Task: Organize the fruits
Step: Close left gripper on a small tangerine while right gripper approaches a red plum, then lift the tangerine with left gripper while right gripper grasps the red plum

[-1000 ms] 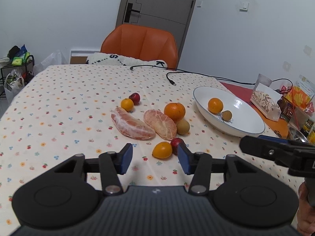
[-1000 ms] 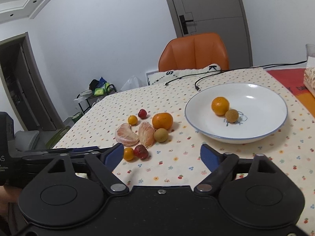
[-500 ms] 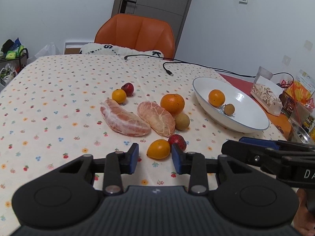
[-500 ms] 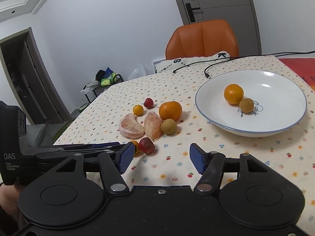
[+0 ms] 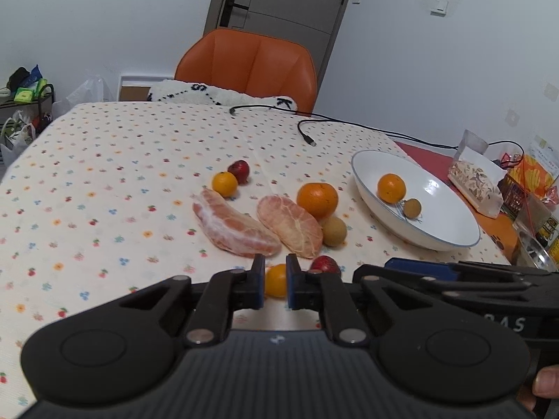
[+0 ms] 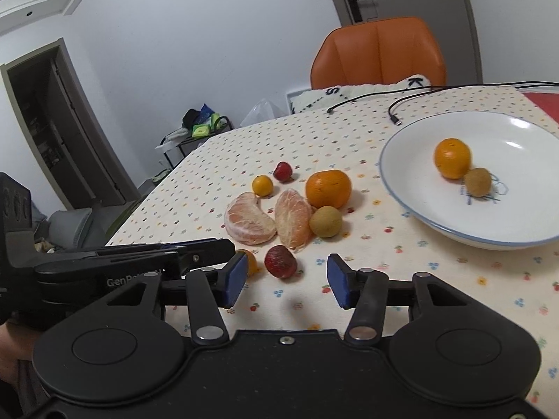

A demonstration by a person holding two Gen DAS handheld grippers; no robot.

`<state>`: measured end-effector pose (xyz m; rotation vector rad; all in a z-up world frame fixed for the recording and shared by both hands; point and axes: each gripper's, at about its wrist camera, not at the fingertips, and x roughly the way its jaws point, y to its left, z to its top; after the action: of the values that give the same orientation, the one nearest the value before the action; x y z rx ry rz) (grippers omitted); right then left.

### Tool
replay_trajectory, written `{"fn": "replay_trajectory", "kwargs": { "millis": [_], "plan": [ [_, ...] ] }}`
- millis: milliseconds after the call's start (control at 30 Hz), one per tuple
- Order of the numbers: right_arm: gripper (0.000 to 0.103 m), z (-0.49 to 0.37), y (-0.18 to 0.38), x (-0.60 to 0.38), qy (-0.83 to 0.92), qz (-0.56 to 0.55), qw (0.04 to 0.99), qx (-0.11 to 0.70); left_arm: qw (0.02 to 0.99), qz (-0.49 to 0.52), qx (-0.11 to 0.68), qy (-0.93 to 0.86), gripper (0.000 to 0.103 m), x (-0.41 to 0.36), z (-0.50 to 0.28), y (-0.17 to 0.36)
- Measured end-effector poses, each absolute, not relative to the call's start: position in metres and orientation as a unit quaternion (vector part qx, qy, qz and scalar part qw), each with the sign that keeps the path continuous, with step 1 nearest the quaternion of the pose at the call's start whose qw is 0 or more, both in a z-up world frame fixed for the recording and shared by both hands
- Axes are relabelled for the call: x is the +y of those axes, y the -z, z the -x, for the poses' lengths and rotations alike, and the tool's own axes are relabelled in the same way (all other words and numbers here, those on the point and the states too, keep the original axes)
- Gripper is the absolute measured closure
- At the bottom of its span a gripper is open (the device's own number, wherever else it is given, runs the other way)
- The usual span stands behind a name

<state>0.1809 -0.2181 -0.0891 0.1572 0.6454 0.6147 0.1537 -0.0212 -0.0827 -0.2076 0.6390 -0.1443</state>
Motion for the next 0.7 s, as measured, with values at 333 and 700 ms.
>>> {"fn": "replay_trajectory", "kwargs": {
  "millis": [333,700],
  "plan": [
    [0.061,-0.193,0.096,-0.208,-0.304,-0.072,0.892,0.328,0.938,0.109,0.325,0.053,0.089,-0.010,-0.155,0.081],
    [0.081,-0.198,0.101,-0.214,-0.308,-0.086,0.886,0.336,0.935,0.108,0.331,0.063,0.066,-0.015,-0.152,0.076]
  ]
}}
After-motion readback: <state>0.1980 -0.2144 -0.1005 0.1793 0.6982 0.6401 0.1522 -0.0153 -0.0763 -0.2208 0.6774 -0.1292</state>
